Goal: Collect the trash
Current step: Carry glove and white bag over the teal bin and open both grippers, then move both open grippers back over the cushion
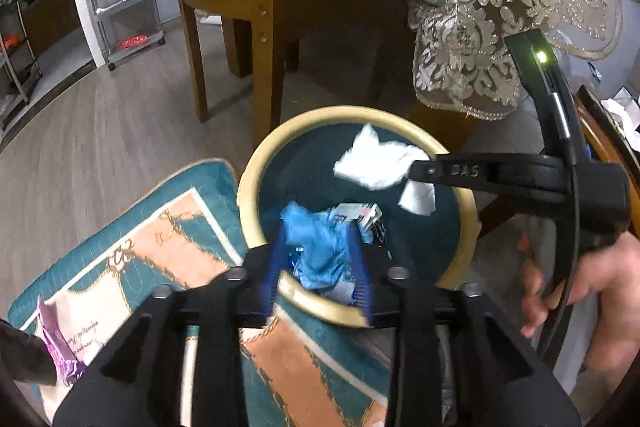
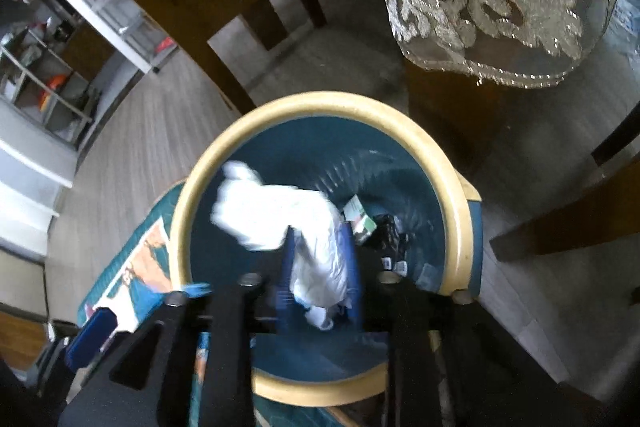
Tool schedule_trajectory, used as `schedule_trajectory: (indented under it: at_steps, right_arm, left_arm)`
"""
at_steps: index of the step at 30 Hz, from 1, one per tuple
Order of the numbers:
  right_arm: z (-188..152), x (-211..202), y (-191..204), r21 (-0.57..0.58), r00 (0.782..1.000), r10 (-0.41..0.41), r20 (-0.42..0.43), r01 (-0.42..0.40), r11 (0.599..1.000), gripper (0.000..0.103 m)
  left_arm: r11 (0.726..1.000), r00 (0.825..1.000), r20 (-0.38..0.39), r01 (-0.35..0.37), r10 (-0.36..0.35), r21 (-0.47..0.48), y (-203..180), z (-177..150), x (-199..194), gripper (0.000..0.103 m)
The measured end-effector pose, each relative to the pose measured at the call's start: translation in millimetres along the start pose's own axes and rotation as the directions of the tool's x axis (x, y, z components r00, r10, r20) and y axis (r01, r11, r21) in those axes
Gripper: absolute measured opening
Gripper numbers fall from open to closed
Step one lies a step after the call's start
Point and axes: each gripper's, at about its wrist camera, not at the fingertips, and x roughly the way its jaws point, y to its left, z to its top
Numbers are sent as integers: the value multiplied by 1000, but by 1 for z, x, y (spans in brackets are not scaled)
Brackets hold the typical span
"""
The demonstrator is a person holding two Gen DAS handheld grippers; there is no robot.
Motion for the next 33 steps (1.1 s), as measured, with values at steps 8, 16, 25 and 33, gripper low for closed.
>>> schedule_trajectory:
  at_steps: [8, 16, 25, 33]
  right_arm:
    - [4, -3, 3, 9, 1000, -5, 24, 5, 1000, 76]
    - [-1, -15, 33, -26, 999, 20, 36, -19, 999, 83]
    - [-29, -27, 119, -206, 998, 54, 28, -47, 977, 87]
    - [-66, -38, 189, -346, 995, 96, 6, -88, 934, 88]
  left_arm:
    - [1000, 999, 44, -23, 22, 7, 2, 0, -13, 80]
    - [993, 990, 88, -113, 114, -22, 27, -10, -52, 97]
    - [969, 960, 148, -221, 236, -112, 103, -28, -145, 97]
    - [908, 916, 165, -312, 366, -280, 181, -73, -211, 97]
